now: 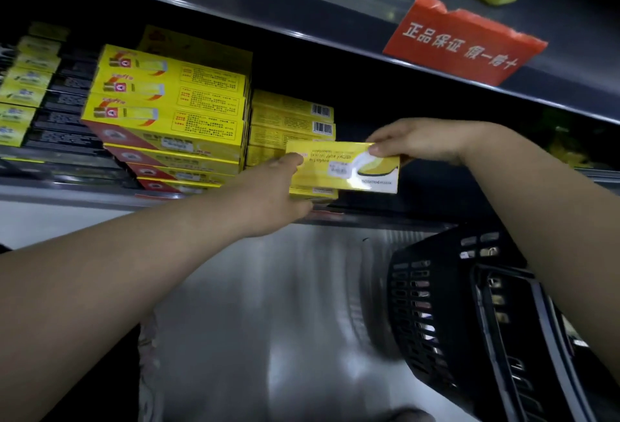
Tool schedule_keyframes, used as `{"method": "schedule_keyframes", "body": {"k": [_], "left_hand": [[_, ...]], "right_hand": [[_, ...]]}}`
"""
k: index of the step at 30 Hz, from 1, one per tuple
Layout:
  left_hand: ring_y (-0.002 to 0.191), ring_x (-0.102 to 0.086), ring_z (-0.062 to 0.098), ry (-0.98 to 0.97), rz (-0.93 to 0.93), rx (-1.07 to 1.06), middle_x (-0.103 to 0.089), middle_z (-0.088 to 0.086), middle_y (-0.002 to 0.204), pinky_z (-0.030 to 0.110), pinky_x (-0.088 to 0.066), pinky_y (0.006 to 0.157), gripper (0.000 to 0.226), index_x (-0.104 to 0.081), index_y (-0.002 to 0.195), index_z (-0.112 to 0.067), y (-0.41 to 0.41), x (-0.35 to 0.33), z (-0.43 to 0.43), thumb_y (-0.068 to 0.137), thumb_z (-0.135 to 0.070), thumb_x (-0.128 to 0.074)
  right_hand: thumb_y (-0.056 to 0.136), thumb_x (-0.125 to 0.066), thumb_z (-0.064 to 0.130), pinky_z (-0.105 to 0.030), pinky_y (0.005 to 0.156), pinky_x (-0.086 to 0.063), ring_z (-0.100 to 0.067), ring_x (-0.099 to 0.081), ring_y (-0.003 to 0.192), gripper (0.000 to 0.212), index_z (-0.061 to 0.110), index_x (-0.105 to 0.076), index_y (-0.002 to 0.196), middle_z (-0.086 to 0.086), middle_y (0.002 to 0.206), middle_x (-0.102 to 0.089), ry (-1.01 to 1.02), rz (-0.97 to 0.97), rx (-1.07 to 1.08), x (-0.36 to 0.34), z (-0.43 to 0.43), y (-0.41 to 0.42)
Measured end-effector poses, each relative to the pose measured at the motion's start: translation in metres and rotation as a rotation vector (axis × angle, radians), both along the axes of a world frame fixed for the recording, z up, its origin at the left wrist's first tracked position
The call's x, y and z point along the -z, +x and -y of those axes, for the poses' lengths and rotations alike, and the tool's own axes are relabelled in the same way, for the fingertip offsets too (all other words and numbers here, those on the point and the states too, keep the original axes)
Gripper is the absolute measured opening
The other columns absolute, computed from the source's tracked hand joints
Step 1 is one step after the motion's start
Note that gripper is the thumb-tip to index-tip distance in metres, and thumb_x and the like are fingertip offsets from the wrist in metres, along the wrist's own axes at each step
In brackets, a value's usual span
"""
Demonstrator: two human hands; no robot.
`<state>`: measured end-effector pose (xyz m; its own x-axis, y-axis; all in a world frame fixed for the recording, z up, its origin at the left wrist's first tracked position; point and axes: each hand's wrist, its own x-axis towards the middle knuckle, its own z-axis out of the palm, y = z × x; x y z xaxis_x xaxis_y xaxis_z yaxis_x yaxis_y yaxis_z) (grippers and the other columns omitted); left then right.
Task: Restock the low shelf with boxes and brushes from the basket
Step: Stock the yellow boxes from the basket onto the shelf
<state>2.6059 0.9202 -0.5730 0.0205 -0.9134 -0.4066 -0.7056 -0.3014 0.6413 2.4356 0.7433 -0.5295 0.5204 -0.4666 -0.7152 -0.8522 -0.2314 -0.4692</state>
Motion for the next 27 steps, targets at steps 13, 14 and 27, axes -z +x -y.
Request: {"method": "schedule_keyframes", "body": {"k": [13, 14, 27], "left_hand": [[0.130, -0.041, 0.021, -0.032, 0.174, 0.129, -0.036, 0.001, 0.148, 0.027, -0.037, 0.097, 0.057, -0.032, 0.144, -0.026, 0.001, 0.010, 0.013, 0.091, -0.038, -0.051], [0.130, -0.041, 0.022, -0.030, 0.178, 0.135, -0.037, 0.001, 0.147, 0.029, -0.038, 0.098, 0.057, -0.033, 0.144, -0.026, 0.000, 0.011, 0.013, 0.091, -0.038, -0.051], [0.123, -0.045, 0.020, -0.041, 0.173, 0.176, -0.047, 0.001, 0.137, 0.029, -0.039, 0.096, 0.050, -0.040, 0.138, -0.023, -0.018, 0.006, 0.017, 0.091, -0.035, -0.051]], "right_hand": [[0.092, -0.049, 0.007, -0.022, 0.079, -0.038, -0.023, -0.050, 0.108, 0.040, 0.007, -0.042, 0.132, -0.015, 0.125, -0.050, -0.687, 0.246, 0.101, 0.081, 0.066, 0.082], [0.094, -0.046, 0.005, -0.022, 0.077, -0.041, -0.024, -0.052, 0.108, 0.039, 0.005, -0.041, 0.132, -0.015, 0.122, -0.051, -0.646, 0.259, 0.111, 0.087, 0.068, 0.089], [0.102, -0.027, 0.034, -0.030, 0.083, -0.036, -0.024, -0.053, 0.103, 0.044, 0.016, -0.036, 0.142, -0.015, 0.123, -0.054, -0.544, -0.027, -0.160, 0.134, 0.065, 0.102]]}}
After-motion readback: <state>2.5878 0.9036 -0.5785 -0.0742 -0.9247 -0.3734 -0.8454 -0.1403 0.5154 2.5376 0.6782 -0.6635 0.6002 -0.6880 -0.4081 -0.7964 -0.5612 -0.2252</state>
